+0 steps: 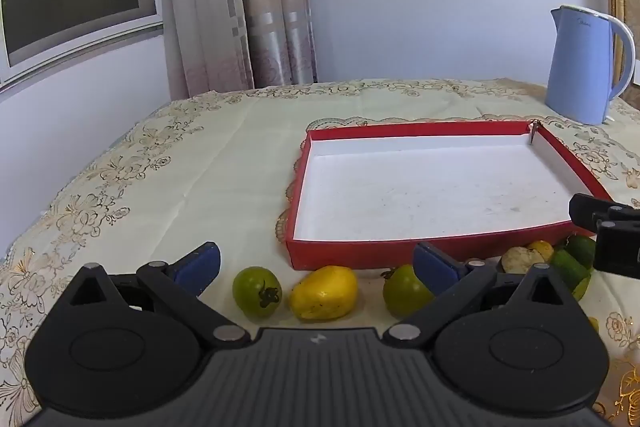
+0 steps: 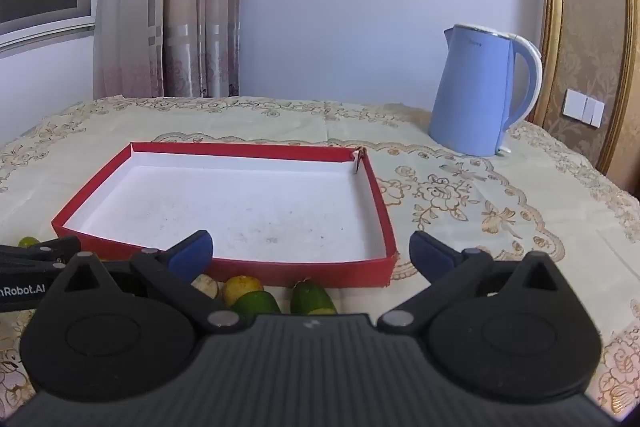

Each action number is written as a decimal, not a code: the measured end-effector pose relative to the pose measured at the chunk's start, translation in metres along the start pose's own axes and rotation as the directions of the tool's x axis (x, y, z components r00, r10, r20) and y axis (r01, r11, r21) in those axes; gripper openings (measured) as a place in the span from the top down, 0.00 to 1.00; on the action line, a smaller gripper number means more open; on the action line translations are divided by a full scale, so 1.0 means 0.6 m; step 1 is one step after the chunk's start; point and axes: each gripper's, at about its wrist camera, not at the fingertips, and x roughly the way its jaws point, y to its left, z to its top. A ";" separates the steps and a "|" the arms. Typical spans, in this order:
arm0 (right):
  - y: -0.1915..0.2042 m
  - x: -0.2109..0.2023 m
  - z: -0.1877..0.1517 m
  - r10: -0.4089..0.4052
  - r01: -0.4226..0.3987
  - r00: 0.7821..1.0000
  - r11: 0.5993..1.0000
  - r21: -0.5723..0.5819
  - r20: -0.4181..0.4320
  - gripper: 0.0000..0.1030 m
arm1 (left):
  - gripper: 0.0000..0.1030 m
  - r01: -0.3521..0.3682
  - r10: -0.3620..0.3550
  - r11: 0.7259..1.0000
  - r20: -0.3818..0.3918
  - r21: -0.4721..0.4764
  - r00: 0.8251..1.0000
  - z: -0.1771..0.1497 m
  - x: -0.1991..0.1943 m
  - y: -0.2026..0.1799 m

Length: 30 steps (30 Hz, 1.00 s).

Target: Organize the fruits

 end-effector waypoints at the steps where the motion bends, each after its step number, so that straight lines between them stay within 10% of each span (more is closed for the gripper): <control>1: -0.001 0.000 0.000 -0.005 0.005 1.000 1.000 0.006 -0.001 0.00 | 0.00 0.000 0.000 1.000 -0.012 -0.013 1.000 0.001 0.001 0.001; 30: 0.014 0.009 -0.006 0.007 -0.005 0.997 1.000 0.029 -0.078 0.00 | 0.00 0.005 -0.005 1.000 -0.017 -0.009 1.000 -0.008 0.003 0.003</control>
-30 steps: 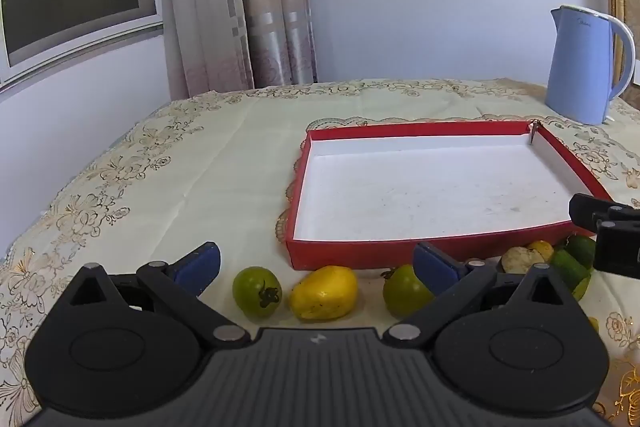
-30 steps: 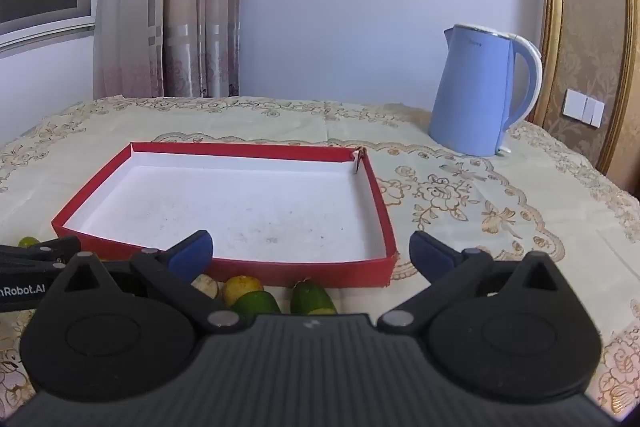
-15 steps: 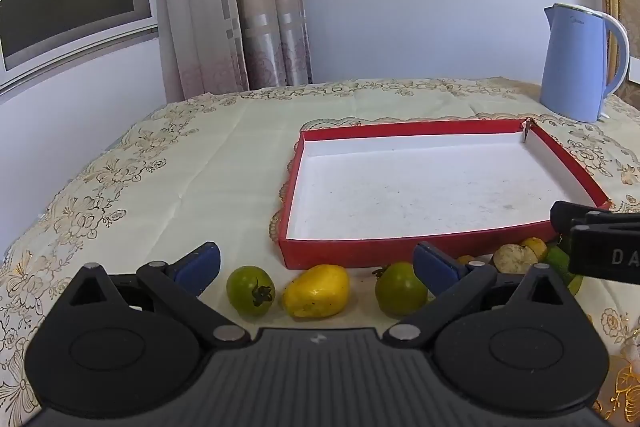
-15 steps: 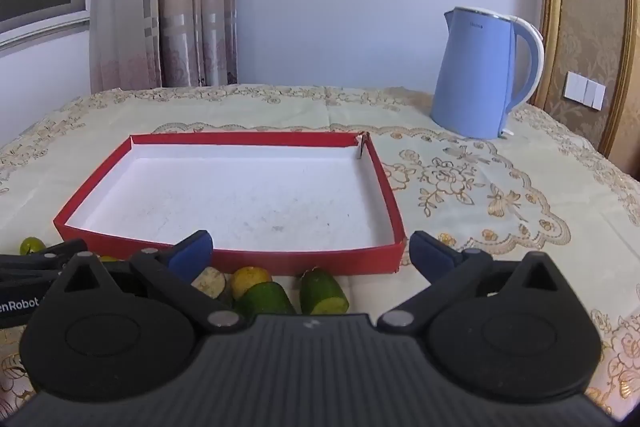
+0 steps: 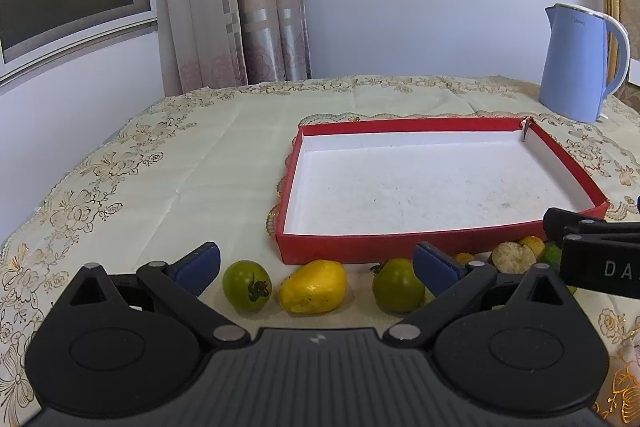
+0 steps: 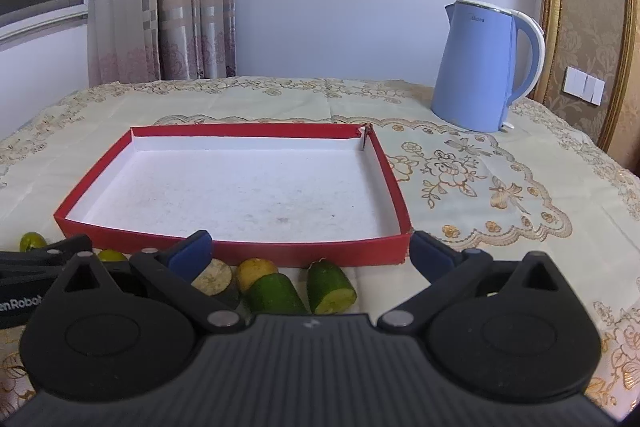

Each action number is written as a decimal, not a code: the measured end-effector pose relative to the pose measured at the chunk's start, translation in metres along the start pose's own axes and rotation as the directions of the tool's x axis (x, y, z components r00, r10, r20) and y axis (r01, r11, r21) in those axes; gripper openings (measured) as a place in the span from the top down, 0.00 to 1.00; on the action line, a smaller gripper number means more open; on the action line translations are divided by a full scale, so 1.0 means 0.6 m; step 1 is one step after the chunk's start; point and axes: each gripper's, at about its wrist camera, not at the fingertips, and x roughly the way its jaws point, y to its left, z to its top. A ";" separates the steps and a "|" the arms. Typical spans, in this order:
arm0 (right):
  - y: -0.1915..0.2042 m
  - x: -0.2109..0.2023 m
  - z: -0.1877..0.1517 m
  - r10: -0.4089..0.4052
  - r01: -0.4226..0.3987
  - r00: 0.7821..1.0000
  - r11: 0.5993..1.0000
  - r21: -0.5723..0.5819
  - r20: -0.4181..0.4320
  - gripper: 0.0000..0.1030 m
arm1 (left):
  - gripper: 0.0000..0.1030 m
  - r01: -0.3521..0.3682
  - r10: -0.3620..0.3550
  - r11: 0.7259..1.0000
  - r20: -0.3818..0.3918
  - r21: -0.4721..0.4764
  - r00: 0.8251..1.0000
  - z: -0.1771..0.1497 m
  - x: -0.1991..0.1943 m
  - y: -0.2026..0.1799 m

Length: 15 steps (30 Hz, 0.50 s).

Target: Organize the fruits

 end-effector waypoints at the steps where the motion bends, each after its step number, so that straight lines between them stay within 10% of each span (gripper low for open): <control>1: 0.001 -0.001 0.001 0.000 0.000 1.000 1.000 -0.001 -0.001 0.00 | 0.00 0.004 -0.004 1.000 -0.002 -0.001 1.000 -0.001 0.000 0.001; 15: 0.000 0.004 -0.005 -0.002 0.002 1.000 1.000 0.005 -0.017 0.00 | 0.00 0.015 -0.015 1.000 -0.010 -0.004 1.000 -0.005 -0.001 -0.005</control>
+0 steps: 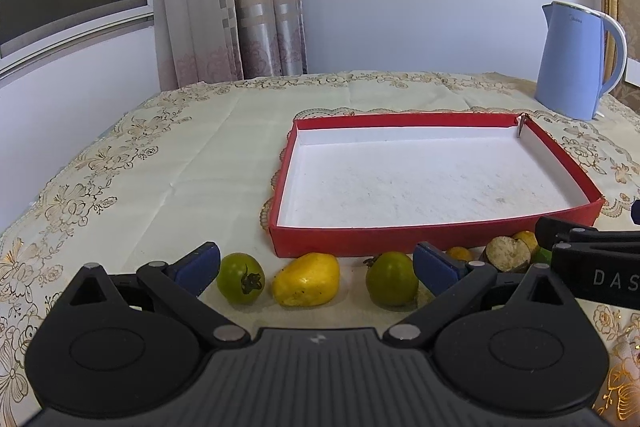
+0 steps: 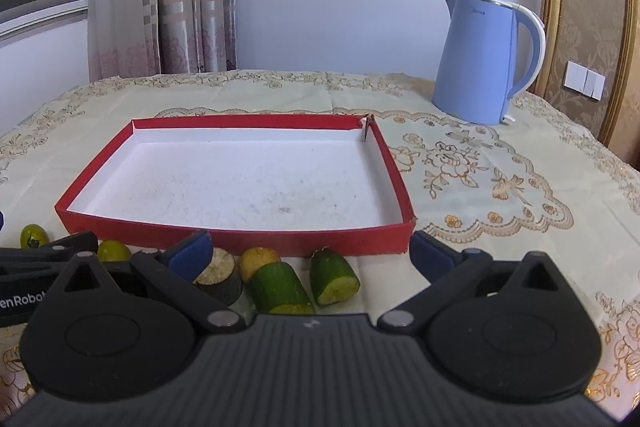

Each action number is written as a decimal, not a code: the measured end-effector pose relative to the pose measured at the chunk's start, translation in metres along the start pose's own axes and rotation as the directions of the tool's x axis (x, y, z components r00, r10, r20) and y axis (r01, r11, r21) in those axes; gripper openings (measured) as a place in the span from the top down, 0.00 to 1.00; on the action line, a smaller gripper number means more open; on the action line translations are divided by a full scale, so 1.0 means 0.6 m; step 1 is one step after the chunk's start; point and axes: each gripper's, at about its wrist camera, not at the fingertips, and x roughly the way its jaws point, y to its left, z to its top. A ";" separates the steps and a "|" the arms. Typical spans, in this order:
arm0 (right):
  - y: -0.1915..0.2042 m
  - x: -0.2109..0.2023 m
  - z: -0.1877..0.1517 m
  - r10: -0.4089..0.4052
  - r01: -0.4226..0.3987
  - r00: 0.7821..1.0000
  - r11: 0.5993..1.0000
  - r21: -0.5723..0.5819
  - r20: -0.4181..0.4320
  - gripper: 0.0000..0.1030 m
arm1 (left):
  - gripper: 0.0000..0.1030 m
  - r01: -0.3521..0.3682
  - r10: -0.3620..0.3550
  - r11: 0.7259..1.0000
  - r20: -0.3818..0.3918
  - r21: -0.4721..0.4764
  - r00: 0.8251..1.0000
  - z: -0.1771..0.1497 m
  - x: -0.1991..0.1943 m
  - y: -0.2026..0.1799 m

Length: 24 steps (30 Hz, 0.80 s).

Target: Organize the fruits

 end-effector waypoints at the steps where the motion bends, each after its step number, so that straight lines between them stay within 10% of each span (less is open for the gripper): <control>1: 0.001 0.001 -0.001 0.002 -0.002 1.000 1.000 0.002 -0.003 0.00 | 0.00 0.001 -0.001 1.000 -0.001 0.000 1.000 0.000 0.000 0.000; 24: -0.007 -0.007 -0.003 0.000 0.000 1.000 0.999 0.046 0.010 0.00 | 0.00 0.003 -0.003 1.000 -0.004 0.002 1.000 0.002 0.000 0.001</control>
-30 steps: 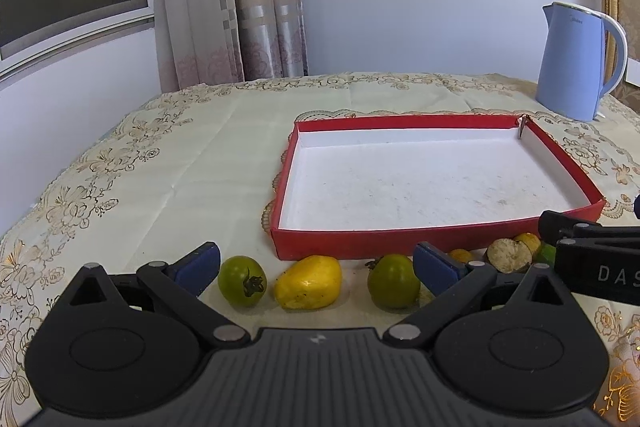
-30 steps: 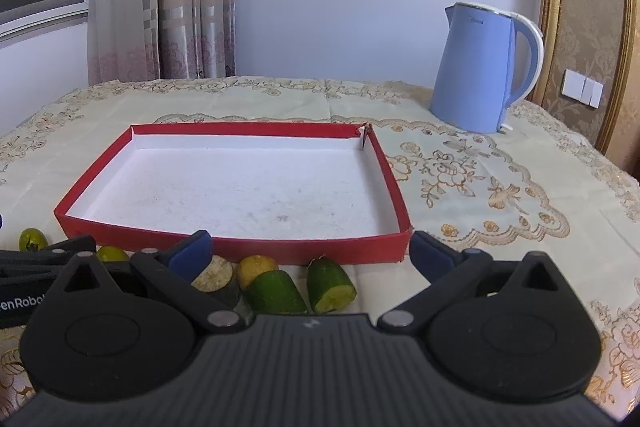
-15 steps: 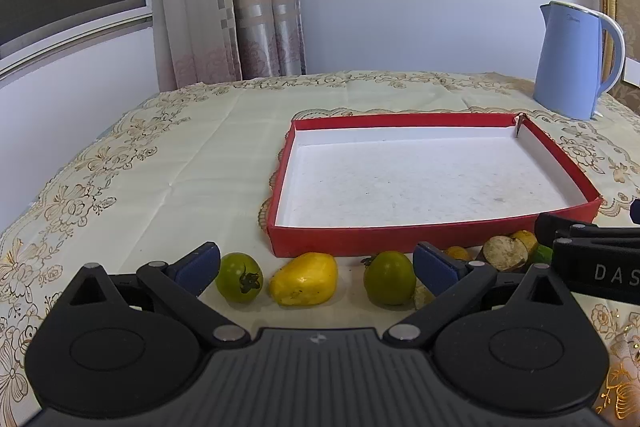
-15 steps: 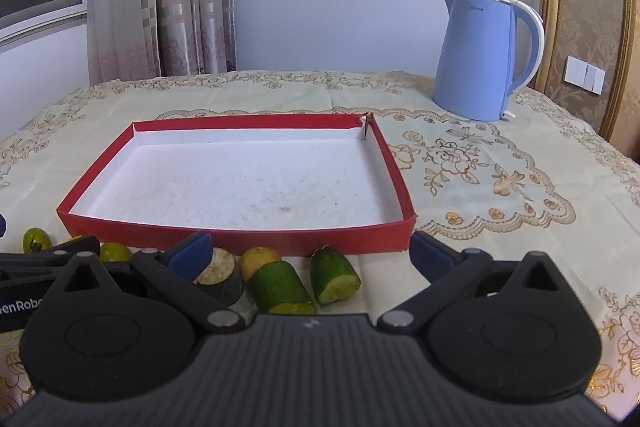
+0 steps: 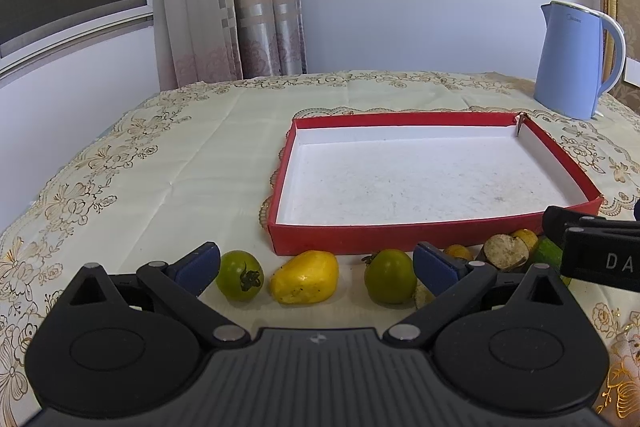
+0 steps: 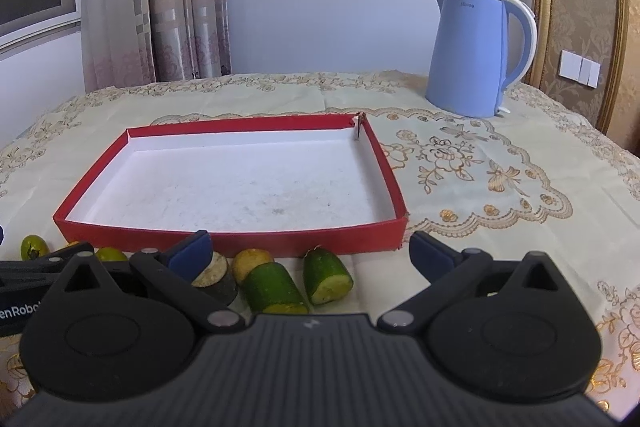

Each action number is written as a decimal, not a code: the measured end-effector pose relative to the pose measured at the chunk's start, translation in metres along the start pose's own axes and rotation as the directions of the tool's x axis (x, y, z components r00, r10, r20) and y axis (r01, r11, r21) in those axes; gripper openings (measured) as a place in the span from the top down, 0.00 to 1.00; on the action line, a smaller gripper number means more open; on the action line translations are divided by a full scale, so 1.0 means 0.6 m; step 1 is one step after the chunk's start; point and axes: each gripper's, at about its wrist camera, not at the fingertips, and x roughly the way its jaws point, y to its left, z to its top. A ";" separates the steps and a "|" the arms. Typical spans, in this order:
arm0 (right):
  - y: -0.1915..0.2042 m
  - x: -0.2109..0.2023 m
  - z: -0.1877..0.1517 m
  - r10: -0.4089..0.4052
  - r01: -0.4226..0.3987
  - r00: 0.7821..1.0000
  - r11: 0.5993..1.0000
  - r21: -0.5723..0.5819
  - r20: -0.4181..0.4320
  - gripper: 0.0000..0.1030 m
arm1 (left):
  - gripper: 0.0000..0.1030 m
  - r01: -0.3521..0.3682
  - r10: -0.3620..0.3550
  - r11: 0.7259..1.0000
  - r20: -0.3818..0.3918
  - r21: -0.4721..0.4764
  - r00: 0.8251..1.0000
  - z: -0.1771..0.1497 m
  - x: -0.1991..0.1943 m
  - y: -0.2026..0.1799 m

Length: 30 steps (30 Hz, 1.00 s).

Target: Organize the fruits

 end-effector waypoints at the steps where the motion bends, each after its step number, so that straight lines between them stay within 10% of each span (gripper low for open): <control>1: -0.001 -0.001 0.000 0.003 -0.003 1.000 1.000 0.004 0.002 0.00 | 0.00 0.000 0.000 1.000 0.000 0.000 1.000 0.000 0.000 0.000; 30: -0.048 -0.006 0.003 0.009 -0.011 1.000 0.995 0.094 0.024 0.00 | 0.00 0.035 -0.035 0.999 0.007 -0.008 0.999 -0.004 -0.015 0.030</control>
